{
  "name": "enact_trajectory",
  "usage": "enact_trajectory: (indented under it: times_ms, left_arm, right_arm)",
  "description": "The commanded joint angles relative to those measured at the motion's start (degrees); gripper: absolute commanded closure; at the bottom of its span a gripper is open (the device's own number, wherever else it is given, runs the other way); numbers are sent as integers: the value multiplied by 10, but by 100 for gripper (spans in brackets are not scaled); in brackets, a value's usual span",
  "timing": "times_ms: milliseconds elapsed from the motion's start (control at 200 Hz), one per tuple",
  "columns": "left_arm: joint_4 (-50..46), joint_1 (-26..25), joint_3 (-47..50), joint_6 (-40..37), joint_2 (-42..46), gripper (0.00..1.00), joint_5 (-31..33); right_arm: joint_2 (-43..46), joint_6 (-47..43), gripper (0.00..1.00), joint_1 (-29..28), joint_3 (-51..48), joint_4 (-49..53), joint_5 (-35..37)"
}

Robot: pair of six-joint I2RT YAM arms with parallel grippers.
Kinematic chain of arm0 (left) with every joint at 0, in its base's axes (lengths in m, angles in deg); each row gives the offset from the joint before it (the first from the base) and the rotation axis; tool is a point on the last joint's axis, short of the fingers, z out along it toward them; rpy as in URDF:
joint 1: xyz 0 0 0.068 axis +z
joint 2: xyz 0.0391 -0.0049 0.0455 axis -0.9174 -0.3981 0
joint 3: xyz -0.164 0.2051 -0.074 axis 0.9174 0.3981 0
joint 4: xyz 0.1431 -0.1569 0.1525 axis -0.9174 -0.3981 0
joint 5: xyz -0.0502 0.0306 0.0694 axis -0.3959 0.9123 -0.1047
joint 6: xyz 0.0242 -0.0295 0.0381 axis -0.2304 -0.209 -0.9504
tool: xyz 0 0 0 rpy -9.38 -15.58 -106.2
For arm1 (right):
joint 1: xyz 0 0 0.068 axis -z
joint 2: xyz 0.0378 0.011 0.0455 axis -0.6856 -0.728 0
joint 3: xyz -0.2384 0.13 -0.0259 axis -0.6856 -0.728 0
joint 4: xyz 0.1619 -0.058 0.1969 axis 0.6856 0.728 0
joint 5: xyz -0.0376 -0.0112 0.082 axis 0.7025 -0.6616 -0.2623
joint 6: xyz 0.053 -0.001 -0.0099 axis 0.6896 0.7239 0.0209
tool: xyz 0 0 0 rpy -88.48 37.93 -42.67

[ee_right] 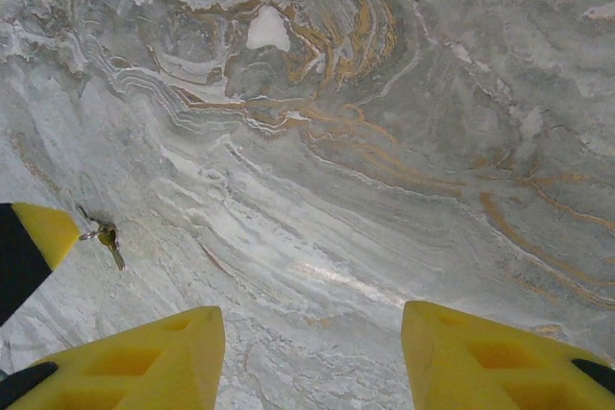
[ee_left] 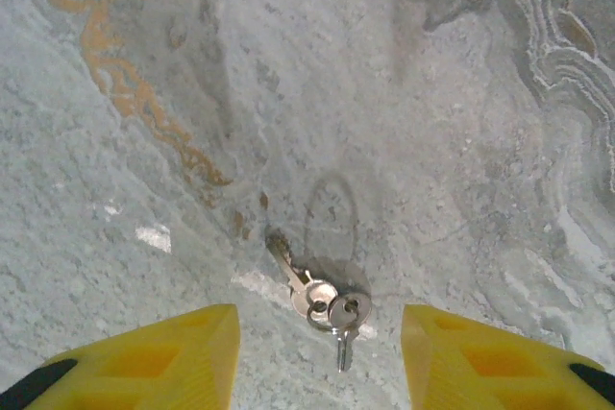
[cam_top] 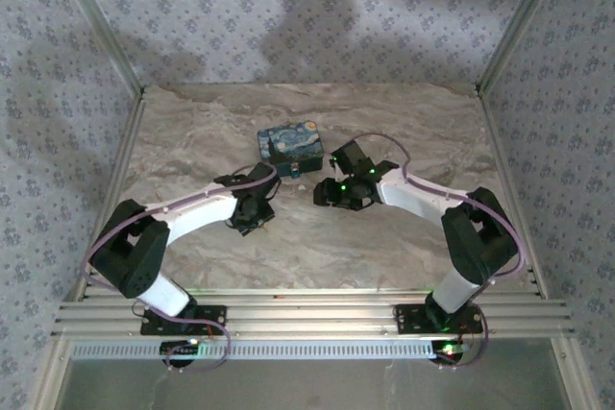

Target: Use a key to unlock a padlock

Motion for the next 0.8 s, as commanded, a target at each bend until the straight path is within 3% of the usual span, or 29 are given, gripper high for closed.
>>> enact_trajectory:
  times_ms: [0,150,470,794]
  left_arm:
    - [-11,-10,16,103,12,54,3]
    - [8,-15,17,130,-2,57,3]
    - [13,-16,-23,103,-71,60,4]
    - [-1,-15,-41,42,-70,85,37]
  right_arm:
    - [26,-13,48,2,-6,21,10]
    - [39,-29,47,7,-9,35,17]
    - [56,-44,47,27,-18,48,12]
    - [61,-41,47,42,-22,46,1]
